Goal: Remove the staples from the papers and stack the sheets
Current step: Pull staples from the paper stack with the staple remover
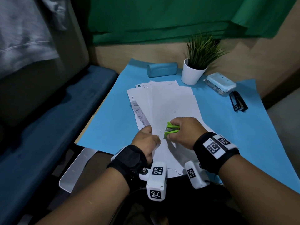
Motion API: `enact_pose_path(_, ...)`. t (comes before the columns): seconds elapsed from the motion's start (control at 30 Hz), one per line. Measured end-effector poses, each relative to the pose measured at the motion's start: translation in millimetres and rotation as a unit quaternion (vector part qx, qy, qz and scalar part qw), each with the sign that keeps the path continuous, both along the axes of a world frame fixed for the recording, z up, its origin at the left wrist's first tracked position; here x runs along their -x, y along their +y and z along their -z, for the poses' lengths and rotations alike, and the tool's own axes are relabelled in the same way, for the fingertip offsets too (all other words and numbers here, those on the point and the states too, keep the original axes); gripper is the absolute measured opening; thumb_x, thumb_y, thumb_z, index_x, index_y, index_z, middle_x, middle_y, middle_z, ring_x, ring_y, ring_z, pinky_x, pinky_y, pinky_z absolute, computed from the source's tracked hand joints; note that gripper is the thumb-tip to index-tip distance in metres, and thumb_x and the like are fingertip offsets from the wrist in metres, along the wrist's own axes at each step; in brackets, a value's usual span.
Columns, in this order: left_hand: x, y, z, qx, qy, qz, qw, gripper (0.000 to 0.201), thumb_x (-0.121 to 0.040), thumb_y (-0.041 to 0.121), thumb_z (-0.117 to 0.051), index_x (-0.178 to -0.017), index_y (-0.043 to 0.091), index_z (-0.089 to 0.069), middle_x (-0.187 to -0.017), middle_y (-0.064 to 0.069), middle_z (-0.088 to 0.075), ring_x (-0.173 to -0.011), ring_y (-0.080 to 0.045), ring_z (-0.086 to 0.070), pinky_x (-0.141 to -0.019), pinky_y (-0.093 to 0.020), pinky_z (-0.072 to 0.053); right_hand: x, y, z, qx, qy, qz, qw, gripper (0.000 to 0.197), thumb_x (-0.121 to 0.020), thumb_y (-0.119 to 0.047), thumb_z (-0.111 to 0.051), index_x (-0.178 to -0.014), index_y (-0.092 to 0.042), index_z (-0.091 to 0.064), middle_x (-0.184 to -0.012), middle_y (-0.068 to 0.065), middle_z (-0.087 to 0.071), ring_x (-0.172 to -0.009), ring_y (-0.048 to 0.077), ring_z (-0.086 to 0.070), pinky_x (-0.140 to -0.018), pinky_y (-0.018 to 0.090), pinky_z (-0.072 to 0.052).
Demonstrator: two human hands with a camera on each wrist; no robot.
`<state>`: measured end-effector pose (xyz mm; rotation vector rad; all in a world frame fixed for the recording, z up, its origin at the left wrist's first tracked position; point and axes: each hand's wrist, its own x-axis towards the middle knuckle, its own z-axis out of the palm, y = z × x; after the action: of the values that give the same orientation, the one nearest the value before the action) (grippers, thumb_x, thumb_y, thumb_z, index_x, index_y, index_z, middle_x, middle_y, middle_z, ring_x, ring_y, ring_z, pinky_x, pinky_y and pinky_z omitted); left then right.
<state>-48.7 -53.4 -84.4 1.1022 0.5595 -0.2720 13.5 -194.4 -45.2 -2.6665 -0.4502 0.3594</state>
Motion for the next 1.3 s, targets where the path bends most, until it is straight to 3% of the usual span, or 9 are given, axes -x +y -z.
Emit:
enact_pose_path(0.13,1,-1,3,0.021,-0.011,-0.007,1.0,0.055,-0.077,-0.029,-0.034,-0.107,0.004,-0.067,-0.091,-0.022,-0.074,-0.071,-0.034,-0.069,-0.067,-0.043,-0.06,0,6,2,0.037,-0.02,-0.002,0.999,0.026,-0.075,-0.038,-0.073,-0.078,-0.014,-0.063,-0.074,-0.002,-0.061,-0.076,0.021,-0.055,-0.061,0.028,-0.037)
enact_pose_path(0.27,2,-1,4,0.041,-0.017,-0.012,0.999,0.058,-0.076,-0.028,-0.032,-0.109,0.003,-0.067,-0.096,-0.025,-0.073,-0.077,-0.037,-0.069,-0.065,-0.043,-0.06,-1,10,0,0.041,-0.026,0.007,0.999,0.03,-0.077,-0.041,-0.072,-0.07,-0.017,-0.056,-0.063,-0.005,-0.051,-0.07,0.019,-0.05,-0.052,0.022,-0.031)
enact_pose_path(0.37,2,-2,4,0.045,-0.026,-0.011,0.999,0.06,-0.076,-0.029,-0.031,-0.112,0.003,-0.067,-0.098,-0.027,-0.073,-0.079,-0.038,-0.07,-0.066,-0.046,-0.061,-2,13,-2,0.048,-0.022,0.011,0.999,0.029,-0.077,-0.044,-0.071,-0.074,-0.017,-0.059,-0.063,-0.009,-0.05,-0.073,0.018,-0.05,-0.058,0.025,-0.032)
enact_pose_path(0.5,3,-3,4,0.046,-0.043,-0.011,0.998,0.062,-0.074,-0.029,-0.032,-0.112,0.004,-0.068,-0.106,-0.034,-0.07,-0.085,-0.044,-0.068,-0.081,-0.065,-0.055,-4,16,-4,0.062,-0.031,0.009,0.998,0.035,-0.076,-0.046,-0.07,-0.083,-0.012,-0.067,-0.075,-0.002,-0.063,-0.08,0.023,-0.057,-0.068,0.029,-0.044)
enact_pose_path(0.73,3,-3,5,0.04,-0.048,-0.003,0.998,0.06,-0.073,-0.027,-0.031,-0.105,0.006,-0.069,-0.099,-0.031,-0.07,-0.082,-0.042,-0.067,-0.082,-0.067,-0.052,-9,18,-14,0.078,-0.007,0.004,0.997,0.034,-0.075,-0.043,-0.071,-0.077,-0.009,-0.067,-0.076,0.004,-0.062,-0.078,0.025,-0.056,-0.069,0.031,-0.046)
enact_pose_path(0.87,3,-4,3,0.036,-0.045,0.0,0.998,0.059,-0.072,-0.027,-0.031,-0.107,0.004,-0.068,-0.095,-0.03,-0.069,-0.081,-0.042,-0.065,-0.082,-0.07,-0.051,-14,16,-17,0.064,0.032,0.005,0.997,0.036,-0.074,-0.04,-0.075,-0.096,-0.011,-0.072,-0.093,0.005,-0.069,-0.09,0.023,-0.063,-0.08,0.032,-0.054)
enact_pose_path(0.97,3,-4,1,0.026,-0.036,-0.004,0.999,0.056,-0.073,-0.027,-0.032,-0.102,0.004,-0.068,-0.089,-0.027,-0.068,-0.077,-0.039,-0.064,-0.078,-0.061,-0.055,-19,16,-16,0.057,0.047,0.007,0.997,0.04,-0.071,-0.038,-0.078,-0.101,-0.013,-0.072,-0.095,0.001,-0.067,-0.089,0.02,-0.062,-0.08,0.029,-0.053)
enact_pose_path(1.13,0,2,-4,0.039,-0.01,-0.011,0.999,0.05,-0.081,-0.025,-0.033,-0.106,0.004,-0.065,-0.083,-0.02,-0.071,-0.062,-0.032,-0.069,-0.057,-0.041,-0.059,-17,11,-11,0.027,0.035,0.019,0.999,0.035,-0.071,-0.042,-0.08,-0.09,-0.014,-0.073,-0.083,-0.001,-0.066,-0.078,0.018,-0.059,-0.065,0.025,-0.043)
enact_pose_path(1.3,0,8,-12,0.021,0.021,-0.021,0.999,0.017,-0.088,-0.011,-0.051,-0.086,0.002,-0.06,-0.058,-0.012,-0.064,-0.044,-0.021,-0.061,-0.044,-0.024,-0.05,-8,6,-2,0.008,0.016,0.006,1.0,0.04,-0.069,-0.042,-0.081,-0.102,-0.021,-0.073,-0.096,-0.004,-0.069,-0.091,0.016,-0.061,-0.076,0.025,-0.047)
